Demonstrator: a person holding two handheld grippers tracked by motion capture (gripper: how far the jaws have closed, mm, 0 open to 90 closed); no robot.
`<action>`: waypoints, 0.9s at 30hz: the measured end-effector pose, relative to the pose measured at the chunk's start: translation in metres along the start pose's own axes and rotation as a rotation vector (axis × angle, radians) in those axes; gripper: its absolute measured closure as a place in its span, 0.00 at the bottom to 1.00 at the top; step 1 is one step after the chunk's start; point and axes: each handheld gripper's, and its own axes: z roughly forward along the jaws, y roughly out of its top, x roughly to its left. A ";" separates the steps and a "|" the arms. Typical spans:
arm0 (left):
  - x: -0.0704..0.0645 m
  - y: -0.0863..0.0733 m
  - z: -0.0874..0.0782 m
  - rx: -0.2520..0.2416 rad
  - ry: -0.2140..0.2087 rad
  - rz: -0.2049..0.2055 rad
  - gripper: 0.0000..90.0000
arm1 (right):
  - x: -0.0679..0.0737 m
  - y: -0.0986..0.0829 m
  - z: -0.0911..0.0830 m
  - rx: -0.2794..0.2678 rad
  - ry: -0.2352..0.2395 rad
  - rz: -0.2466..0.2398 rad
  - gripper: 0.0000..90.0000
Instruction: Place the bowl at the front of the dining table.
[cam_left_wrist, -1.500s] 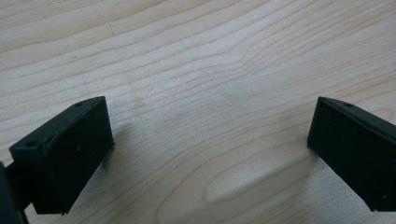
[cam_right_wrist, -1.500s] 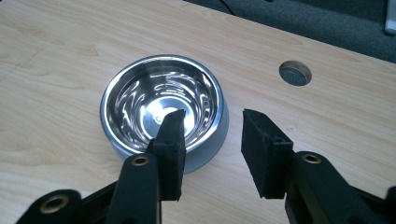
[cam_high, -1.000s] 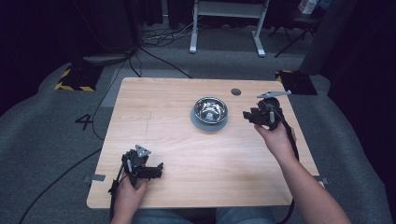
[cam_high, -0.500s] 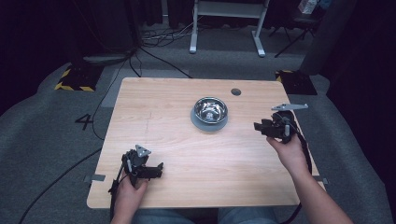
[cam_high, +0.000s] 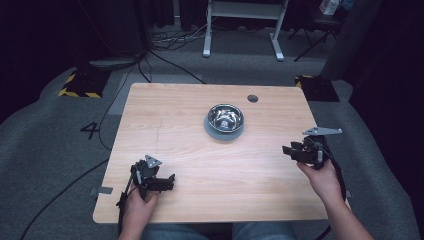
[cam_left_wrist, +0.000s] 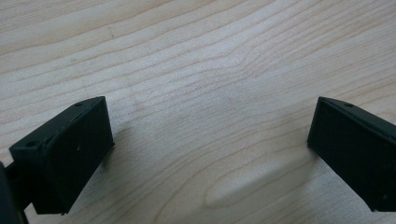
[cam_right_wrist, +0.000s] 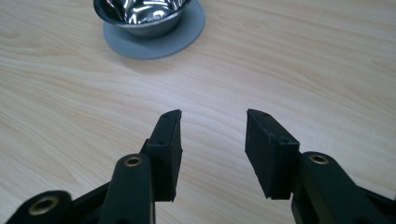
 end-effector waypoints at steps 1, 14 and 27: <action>0.000 0.000 0.000 0.000 0.001 0.000 0.00 | -0.001 -0.004 0.000 0.004 0.003 0.006 0.62; 0.000 0.000 0.000 -0.001 0.000 0.000 0.00 | -0.008 -0.051 0.012 0.019 0.029 0.059 0.54; 0.000 0.000 0.000 0.000 0.002 0.000 0.00 | 0.006 -0.094 0.032 -0.003 0.057 0.040 0.49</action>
